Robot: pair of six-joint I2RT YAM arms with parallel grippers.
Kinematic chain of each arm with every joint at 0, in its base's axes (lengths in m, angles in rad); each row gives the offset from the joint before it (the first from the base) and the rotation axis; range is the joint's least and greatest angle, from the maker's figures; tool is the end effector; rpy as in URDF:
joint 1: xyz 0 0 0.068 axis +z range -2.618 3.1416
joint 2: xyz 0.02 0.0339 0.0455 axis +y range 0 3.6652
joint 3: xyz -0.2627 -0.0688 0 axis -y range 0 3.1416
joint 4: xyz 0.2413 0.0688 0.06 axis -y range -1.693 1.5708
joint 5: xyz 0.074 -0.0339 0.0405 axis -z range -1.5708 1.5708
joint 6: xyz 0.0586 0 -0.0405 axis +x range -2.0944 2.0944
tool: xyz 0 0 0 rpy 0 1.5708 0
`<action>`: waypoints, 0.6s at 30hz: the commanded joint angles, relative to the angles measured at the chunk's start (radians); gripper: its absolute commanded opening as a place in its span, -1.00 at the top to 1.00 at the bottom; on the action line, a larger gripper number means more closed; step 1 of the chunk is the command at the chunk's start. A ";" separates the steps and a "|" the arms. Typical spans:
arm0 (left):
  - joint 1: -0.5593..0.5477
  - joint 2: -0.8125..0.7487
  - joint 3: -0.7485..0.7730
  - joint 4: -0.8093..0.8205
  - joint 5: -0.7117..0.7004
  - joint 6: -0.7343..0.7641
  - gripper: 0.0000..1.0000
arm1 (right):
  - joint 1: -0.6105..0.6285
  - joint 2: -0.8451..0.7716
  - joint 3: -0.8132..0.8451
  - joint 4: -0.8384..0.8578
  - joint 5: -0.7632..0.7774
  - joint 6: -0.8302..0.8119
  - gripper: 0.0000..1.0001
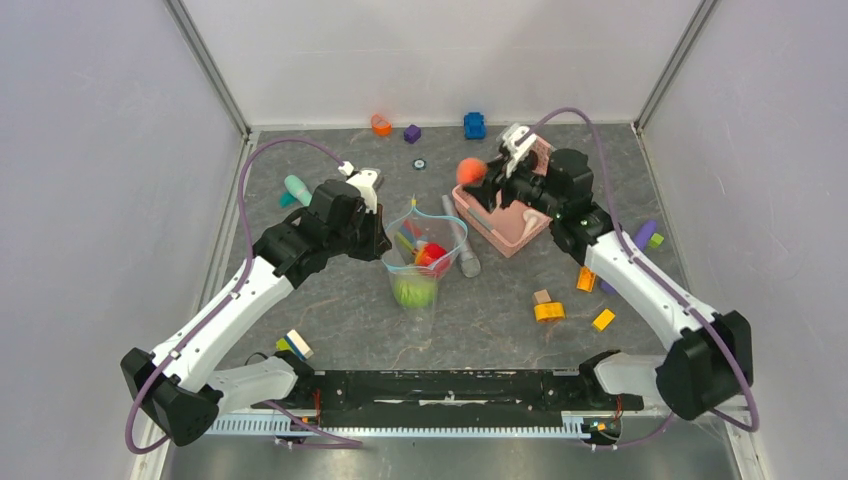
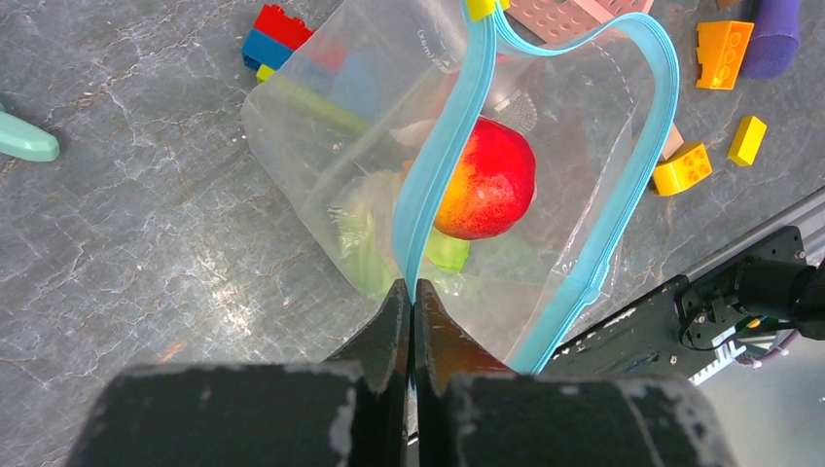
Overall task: Place the food in the zip-top bag and seal the zipper
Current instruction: Place the fake fruit in the zipper food storage bag.
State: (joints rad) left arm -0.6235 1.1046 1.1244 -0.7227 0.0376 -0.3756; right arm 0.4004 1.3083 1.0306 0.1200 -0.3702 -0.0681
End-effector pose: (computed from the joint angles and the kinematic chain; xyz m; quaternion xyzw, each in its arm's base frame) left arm 0.1961 -0.1437 0.3272 0.1200 0.8992 -0.2163 0.3608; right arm 0.2932 0.1471 0.3386 -0.2898 0.6995 0.2436 0.6062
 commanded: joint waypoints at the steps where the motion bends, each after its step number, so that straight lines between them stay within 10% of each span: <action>1: 0.005 -0.001 0.009 0.031 0.020 0.005 0.96 | 0.132 -0.088 -0.039 0.005 -0.330 -0.083 0.64; 18: 0.005 -0.005 0.008 0.032 0.050 0.005 0.96 | 0.362 0.054 0.103 -0.337 -0.218 -0.268 0.62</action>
State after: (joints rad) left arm -0.6231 1.1046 1.1244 -0.7227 0.0616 -0.3756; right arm 0.7280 1.3342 1.0634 -0.1215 -0.6476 -0.2680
